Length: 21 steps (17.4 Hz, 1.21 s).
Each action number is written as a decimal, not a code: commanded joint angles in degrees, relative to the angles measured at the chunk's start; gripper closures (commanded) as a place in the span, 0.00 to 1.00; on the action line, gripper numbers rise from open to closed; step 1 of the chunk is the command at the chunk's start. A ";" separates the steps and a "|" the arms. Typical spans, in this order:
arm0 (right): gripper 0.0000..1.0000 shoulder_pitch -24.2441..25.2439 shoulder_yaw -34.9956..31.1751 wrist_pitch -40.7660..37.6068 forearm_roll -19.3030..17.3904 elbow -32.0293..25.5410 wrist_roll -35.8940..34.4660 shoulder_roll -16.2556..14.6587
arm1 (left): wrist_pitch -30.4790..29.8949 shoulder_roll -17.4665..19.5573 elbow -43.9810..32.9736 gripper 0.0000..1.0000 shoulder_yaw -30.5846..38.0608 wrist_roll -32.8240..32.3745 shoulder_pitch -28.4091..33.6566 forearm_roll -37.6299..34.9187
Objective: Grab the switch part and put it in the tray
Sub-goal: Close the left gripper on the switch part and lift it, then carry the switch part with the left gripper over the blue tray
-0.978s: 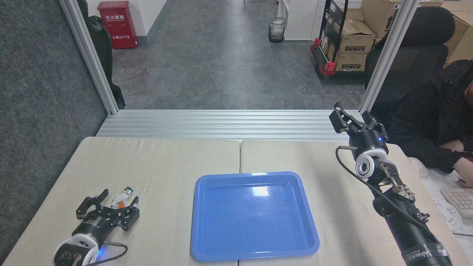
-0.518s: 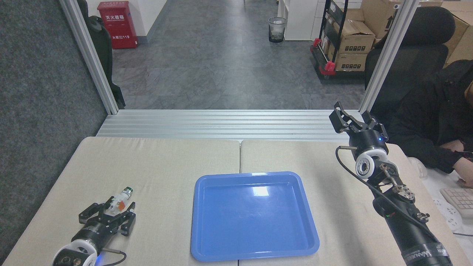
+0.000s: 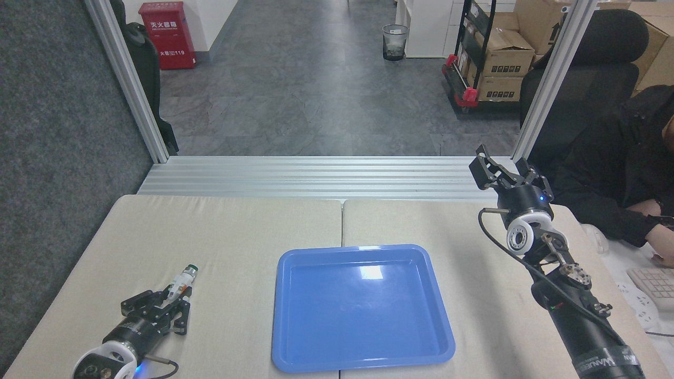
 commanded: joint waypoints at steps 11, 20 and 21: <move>0.01 0.00 0.00 0.04 0.06 0.00 0.00 0.01 | -12.80 -9.39 -28.53 1.00 -8.06 -7.90 -1.42 -7.87; 0.01 0.00 0.00 0.04 -0.03 0.00 0.00 0.09 | -12.01 -16.53 -17.80 1.00 -12.75 -10.45 0.18 -26.04; 0.01 0.00 0.00 0.04 -0.03 0.00 0.00 0.09 | -12.01 -16.70 -17.80 1.00 -12.75 -10.45 -0.26 -26.04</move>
